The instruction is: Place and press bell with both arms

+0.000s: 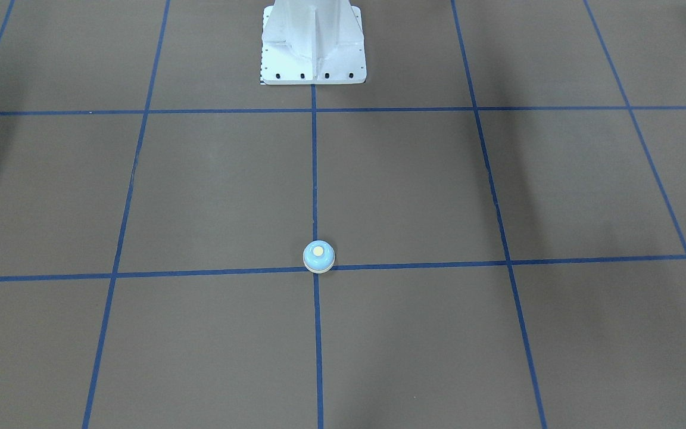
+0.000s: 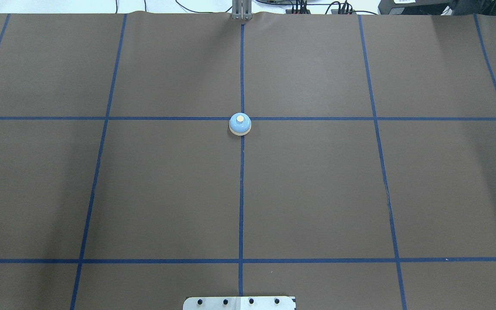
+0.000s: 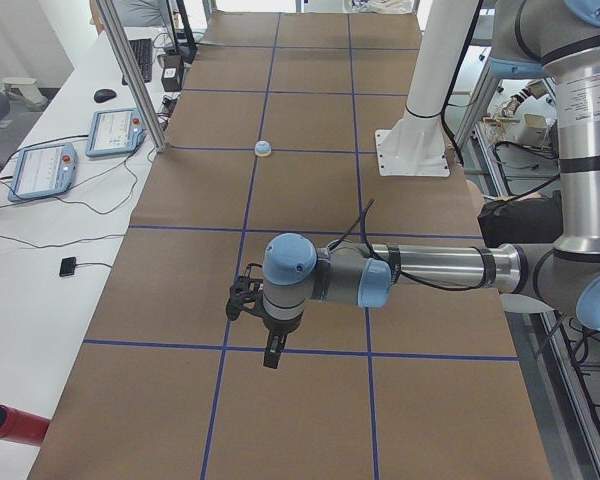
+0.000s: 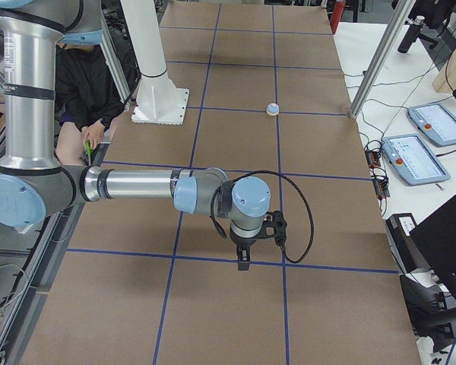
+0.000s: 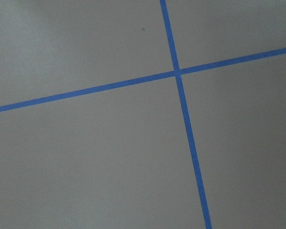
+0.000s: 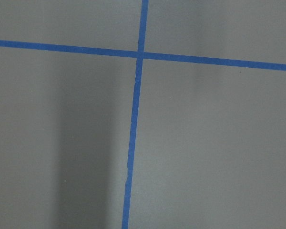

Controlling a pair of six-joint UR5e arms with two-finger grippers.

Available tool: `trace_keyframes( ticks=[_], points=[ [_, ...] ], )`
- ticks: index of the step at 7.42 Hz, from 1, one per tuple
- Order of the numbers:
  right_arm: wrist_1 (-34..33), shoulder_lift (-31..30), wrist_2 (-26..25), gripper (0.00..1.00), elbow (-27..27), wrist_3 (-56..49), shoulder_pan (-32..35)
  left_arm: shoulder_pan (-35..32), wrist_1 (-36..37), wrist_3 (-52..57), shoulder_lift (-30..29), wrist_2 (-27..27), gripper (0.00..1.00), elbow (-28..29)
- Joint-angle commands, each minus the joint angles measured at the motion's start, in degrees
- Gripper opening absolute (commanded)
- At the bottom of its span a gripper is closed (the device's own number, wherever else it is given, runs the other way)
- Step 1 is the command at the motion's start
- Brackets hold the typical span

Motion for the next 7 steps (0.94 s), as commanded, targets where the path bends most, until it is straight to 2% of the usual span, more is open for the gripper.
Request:
trace_keyframes(
  ticks=[1, 7],
  points=[
    [0.0, 0.1, 0.0, 1.00, 0.2, -0.3, 0.0, 0.0, 0.0, 0.0, 0.0, -0.1, 1.00, -0.1],
    [0.0, 0.6, 0.0, 1.00, 0.0, 0.0, 0.0, 0.0, 0.0, 0.1, -0.1, -0.1, 1.00, 0.0]
  ],
)
